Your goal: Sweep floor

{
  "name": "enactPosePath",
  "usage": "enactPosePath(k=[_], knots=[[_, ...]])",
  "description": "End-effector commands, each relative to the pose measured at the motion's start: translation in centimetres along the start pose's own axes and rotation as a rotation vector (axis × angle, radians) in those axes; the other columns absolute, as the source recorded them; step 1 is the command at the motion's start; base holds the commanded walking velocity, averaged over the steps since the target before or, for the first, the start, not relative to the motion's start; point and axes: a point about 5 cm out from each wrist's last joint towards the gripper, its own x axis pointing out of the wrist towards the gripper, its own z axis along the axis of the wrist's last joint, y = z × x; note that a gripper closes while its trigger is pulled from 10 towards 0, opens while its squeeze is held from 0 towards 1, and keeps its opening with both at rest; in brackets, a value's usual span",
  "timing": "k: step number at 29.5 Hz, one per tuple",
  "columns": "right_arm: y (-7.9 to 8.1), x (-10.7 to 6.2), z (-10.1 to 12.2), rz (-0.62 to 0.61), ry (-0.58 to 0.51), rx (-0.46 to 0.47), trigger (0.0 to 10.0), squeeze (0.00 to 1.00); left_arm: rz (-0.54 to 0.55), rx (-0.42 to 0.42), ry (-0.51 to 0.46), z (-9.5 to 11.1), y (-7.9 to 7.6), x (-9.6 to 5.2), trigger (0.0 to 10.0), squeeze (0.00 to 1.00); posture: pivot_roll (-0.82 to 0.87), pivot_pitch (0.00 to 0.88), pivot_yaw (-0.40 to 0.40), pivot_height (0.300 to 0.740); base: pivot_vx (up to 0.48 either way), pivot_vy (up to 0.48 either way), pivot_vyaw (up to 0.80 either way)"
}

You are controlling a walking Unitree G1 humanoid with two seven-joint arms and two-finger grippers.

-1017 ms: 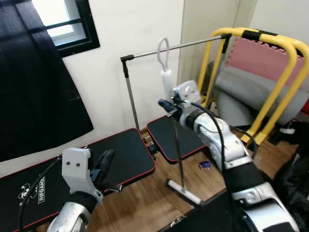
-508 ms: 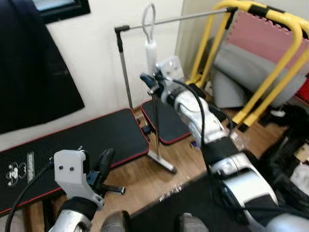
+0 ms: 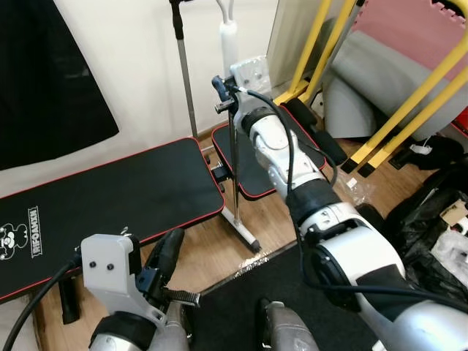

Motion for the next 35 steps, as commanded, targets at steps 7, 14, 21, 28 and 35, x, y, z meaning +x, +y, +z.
enactPosePath(k=[7,14,21,28,35], knots=[[6.2,-2.3,-1.8,0.23,-0.035,-0.024,10.0,1.0,0.02,0.004,0.023,0.0,-0.3,-0.3,10.0,0.0,-0.03,0.351,-0.126,0.74,0.0,0.0,0.0],[5.4,-4.4,-4.1,0.276,0.026,-0.01,10.0,1.0,0.021,0.01,0.021,-0.2,0.0,0.1,10.0,0.0,-0.05,0.327,-0.11,0.74,0.0,0.0,0.0],[2.5,-7.0,-6.5,0.257,0.127,-0.03,10.0,0.98,0.018,0.017,0.018,-0.5,0.5,0.7,10.0,0.0,-0.07,0.305,-0.084,0.74,0.0,0.0,0.0],[-0.3,-7.9,-7.5,0.234,0.204,-0.093,10.0,0.0,0.013,0.03,0.018,-0.7,1.1,1.2,10.0,0.0,-0.07,0.283,-0.059,0.74,0.0,0.0,0.0],[-1.6,-9.5,-7.4,0.309,0.288,-0.027,10.0,0.0,0.013,0.035,0.019,-0.9,1.5,1.5,10.0,0.0,-0.08,0.265,-0.054,0.74,0.0,0.0,0.0]])
